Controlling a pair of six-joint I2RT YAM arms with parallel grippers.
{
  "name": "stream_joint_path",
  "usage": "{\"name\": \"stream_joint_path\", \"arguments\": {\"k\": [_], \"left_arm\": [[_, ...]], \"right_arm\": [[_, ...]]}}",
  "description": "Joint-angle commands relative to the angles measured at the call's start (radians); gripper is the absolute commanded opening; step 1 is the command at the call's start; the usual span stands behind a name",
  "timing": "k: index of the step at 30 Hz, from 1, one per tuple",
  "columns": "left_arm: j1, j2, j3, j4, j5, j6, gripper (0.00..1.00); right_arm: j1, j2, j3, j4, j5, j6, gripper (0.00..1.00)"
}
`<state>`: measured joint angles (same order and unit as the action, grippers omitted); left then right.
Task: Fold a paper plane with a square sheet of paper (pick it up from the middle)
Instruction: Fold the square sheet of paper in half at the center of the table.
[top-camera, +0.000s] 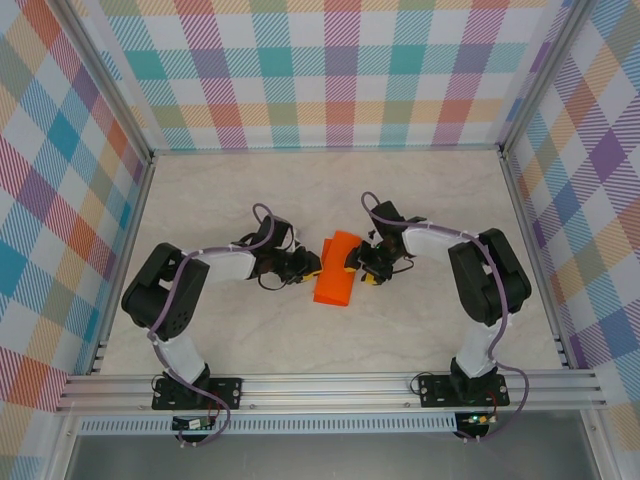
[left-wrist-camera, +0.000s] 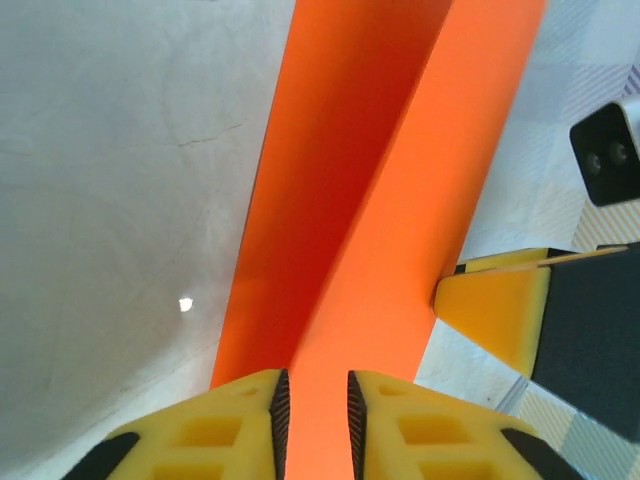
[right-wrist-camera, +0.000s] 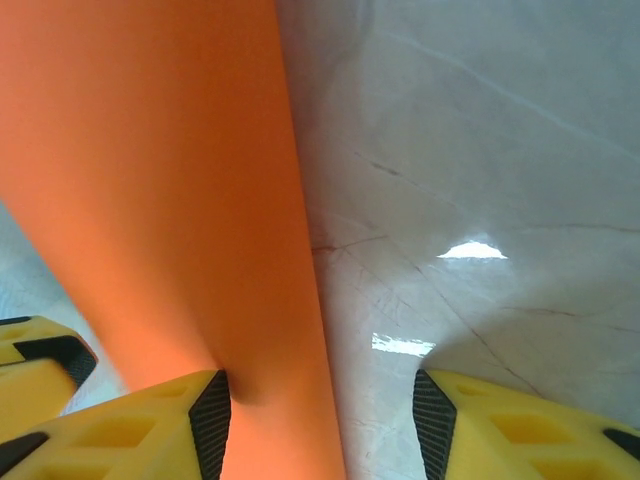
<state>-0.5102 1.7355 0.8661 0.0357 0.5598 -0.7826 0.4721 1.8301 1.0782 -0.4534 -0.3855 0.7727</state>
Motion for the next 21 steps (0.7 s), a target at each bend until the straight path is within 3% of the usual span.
{"name": "stream_joint_path", "arguments": {"k": [1,9,21], "left_arm": [[-0.019,-0.118,-0.023,-0.095,-0.122,0.016,0.36],[-0.018,-0.272,-0.026,-0.247,-0.338,0.018,0.45],[-0.016,-0.239,-0.017,-0.215,-0.270,0.016,0.51]], "right_arm": [[0.007,0.018,0.045,-0.052,0.010,-0.040,0.56],[0.061,0.086,0.180,-0.219,0.124,-0.110,0.59],[0.100,0.093,0.252,-0.347,0.223,-0.190,0.62]]}}
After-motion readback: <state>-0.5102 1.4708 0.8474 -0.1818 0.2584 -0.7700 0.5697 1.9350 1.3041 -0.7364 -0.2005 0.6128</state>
